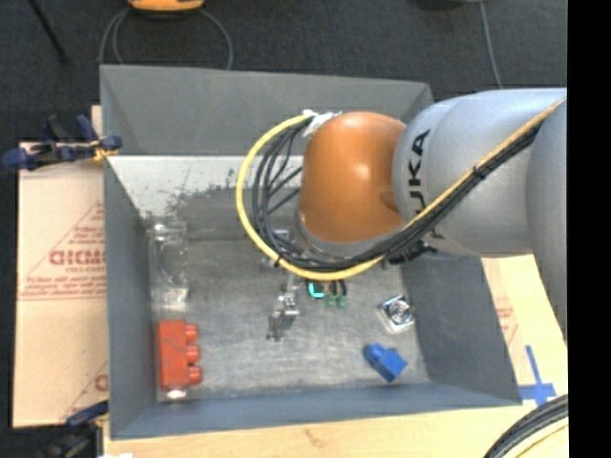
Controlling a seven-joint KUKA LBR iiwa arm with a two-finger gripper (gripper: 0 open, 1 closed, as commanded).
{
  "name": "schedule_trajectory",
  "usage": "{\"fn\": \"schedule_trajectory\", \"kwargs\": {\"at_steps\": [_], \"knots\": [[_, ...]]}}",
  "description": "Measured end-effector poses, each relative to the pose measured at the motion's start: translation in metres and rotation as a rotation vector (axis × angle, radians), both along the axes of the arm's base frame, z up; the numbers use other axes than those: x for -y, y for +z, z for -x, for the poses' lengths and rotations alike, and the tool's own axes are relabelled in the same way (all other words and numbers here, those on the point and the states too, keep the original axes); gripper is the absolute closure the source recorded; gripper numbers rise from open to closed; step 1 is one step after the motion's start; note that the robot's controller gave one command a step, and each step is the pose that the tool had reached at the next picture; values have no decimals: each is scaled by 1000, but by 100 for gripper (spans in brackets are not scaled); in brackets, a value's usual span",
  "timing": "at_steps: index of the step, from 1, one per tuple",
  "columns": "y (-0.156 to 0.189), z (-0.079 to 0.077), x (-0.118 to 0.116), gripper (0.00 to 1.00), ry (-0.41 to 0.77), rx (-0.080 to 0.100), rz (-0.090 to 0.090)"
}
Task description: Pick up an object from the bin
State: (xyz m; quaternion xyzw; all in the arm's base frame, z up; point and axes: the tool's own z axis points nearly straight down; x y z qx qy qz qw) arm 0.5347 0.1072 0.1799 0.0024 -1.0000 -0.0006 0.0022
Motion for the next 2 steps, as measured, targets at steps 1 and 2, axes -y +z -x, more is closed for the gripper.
{"fn": "schedule_trajectory", "kwargs": {"at_steps": [1, 2], "knots": [[-55, -41, 40, 0, 28, 6, 4], [-102, 8, 67, 0, 64, 7, 1]]}}
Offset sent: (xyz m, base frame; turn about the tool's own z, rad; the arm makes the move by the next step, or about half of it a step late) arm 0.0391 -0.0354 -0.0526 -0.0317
